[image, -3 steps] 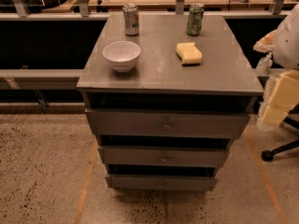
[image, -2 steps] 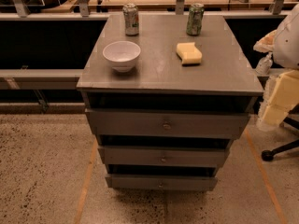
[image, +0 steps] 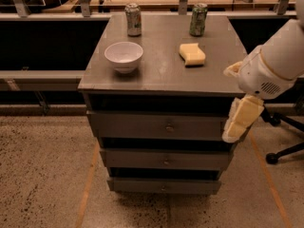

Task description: Open top drawer

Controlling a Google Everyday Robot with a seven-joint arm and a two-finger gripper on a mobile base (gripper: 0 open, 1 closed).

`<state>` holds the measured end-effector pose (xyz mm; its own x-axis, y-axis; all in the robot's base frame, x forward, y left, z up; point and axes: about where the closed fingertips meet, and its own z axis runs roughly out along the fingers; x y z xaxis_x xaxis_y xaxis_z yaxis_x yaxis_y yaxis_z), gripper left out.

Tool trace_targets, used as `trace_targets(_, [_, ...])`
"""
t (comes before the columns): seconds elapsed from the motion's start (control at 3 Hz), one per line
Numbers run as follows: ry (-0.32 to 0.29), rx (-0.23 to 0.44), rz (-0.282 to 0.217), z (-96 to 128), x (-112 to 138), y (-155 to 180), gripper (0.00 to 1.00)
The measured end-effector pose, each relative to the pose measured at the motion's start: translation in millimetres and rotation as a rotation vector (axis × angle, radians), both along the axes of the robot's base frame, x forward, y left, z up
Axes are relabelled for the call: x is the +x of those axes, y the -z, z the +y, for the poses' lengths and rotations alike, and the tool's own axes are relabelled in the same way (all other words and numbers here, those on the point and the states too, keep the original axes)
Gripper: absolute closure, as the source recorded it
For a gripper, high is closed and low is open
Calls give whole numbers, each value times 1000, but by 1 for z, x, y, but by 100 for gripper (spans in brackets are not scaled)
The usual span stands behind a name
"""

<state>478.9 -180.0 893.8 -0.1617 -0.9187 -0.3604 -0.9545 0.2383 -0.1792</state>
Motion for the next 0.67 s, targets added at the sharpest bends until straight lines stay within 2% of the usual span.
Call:
trace_targets(0.33, [-66,51,2,22,18,51,0])
trace_targets(0.67, [-121,85,24,39,28,86,0])
